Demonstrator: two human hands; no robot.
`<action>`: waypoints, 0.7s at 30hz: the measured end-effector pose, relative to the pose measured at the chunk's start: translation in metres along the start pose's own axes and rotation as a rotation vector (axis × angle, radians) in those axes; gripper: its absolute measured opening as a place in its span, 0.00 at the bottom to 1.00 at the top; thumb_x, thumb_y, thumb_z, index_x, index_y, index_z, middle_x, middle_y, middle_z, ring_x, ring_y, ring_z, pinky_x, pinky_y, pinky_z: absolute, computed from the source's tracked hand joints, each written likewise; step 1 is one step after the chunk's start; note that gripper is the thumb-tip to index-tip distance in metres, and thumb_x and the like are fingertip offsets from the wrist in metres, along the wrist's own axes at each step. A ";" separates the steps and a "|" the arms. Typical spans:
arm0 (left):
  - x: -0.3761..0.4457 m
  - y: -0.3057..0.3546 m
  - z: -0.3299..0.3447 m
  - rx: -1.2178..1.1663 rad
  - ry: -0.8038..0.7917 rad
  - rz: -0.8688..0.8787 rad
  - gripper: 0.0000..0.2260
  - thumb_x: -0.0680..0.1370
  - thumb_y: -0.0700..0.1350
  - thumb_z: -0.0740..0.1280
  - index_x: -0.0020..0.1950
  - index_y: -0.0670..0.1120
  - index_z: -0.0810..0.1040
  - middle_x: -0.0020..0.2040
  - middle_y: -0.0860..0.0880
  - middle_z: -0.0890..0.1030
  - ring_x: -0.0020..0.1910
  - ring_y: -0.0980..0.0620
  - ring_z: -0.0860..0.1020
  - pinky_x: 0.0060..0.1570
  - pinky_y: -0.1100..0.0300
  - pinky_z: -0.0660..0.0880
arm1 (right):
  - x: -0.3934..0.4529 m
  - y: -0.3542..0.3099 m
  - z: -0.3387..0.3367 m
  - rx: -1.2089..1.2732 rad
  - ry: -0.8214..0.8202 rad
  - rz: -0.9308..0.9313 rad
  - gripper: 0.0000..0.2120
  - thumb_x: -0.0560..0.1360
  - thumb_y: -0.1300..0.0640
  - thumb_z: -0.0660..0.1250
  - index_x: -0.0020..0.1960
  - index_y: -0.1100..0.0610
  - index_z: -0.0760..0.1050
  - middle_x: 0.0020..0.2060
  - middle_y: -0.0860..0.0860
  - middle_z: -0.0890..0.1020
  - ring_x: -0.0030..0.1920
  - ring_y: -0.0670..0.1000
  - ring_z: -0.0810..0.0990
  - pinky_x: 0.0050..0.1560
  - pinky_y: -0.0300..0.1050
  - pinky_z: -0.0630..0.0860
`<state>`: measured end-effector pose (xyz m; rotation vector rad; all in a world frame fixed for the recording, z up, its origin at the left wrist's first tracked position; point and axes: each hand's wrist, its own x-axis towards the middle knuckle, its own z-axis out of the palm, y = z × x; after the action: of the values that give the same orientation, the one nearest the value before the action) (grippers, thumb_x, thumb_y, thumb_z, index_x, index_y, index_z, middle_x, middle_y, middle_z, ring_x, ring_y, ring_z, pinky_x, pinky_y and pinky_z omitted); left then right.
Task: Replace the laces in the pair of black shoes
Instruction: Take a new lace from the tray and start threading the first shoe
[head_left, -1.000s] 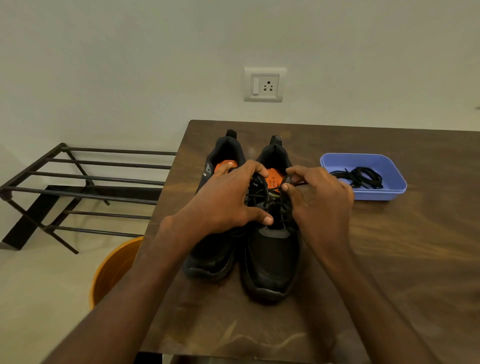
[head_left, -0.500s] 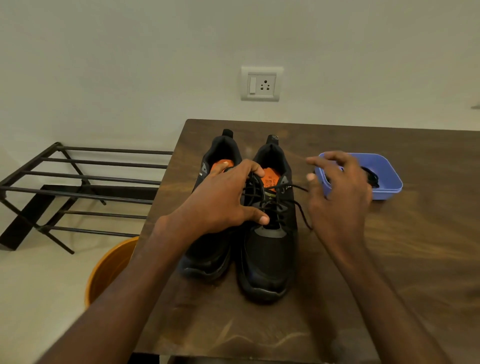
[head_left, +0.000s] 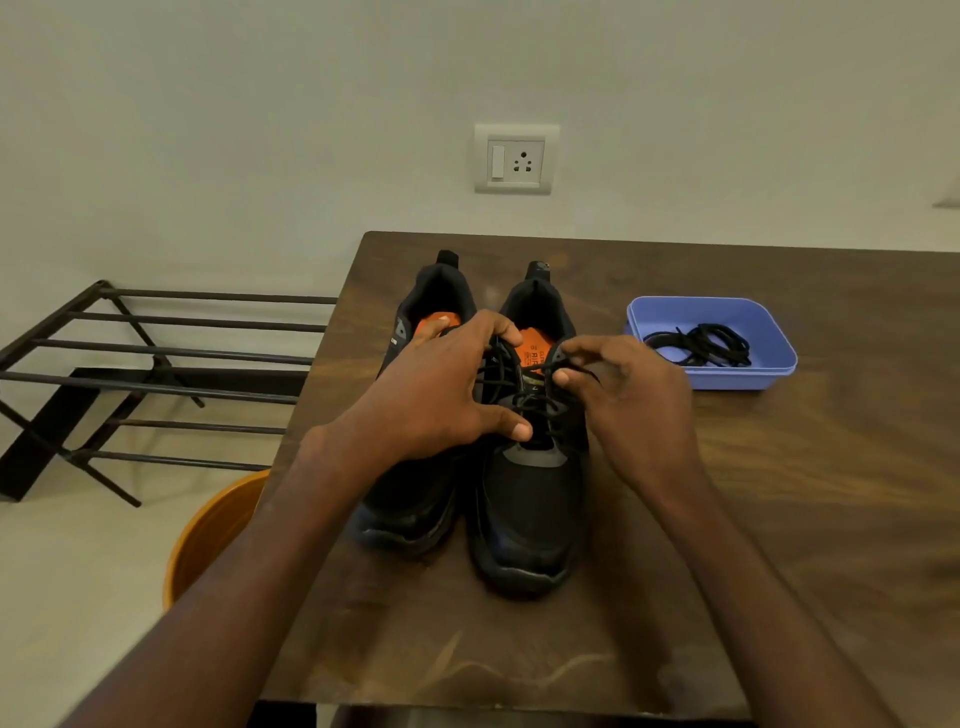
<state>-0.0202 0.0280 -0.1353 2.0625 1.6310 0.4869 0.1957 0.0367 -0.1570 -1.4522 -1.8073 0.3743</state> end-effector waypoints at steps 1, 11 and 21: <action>0.000 0.000 0.000 -0.010 0.001 -0.001 0.40 0.62 0.67 0.79 0.69 0.65 0.64 0.72 0.55 0.73 0.80 0.43 0.62 0.74 0.37 0.66 | -0.001 -0.002 0.004 0.018 -0.012 0.009 0.11 0.76 0.55 0.74 0.58 0.48 0.83 0.49 0.42 0.84 0.52 0.44 0.82 0.59 0.59 0.79; -0.001 0.002 -0.002 -0.028 -0.005 -0.021 0.39 0.63 0.65 0.81 0.68 0.66 0.64 0.73 0.54 0.72 0.80 0.43 0.61 0.74 0.37 0.67 | 0.004 0.018 -0.035 -0.013 0.429 0.255 0.10 0.76 0.61 0.70 0.57 0.53 0.82 0.55 0.50 0.81 0.52 0.49 0.79 0.58 0.56 0.78; -0.003 0.006 -0.004 -0.003 -0.010 -0.017 0.39 0.64 0.64 0.81 0.68 0.66 0.63 0.71 0.55 0.73 0.79 0.43 0.63 0.73 0.37 0.68 | -0.004 -0.001 0.008 -0.074 0.062 -0.043 0.05 0.76 0.56 0.74 0.48 0.46 0.83 0.44 0.42 0.84 0.46 0.45 0.81 0.59 0.64 0.78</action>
<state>-0.0184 0.0249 -0.1290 2.0442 1.6404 0.4723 0.1896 0.0346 -0.1626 -1.4569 -1.8168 0.2405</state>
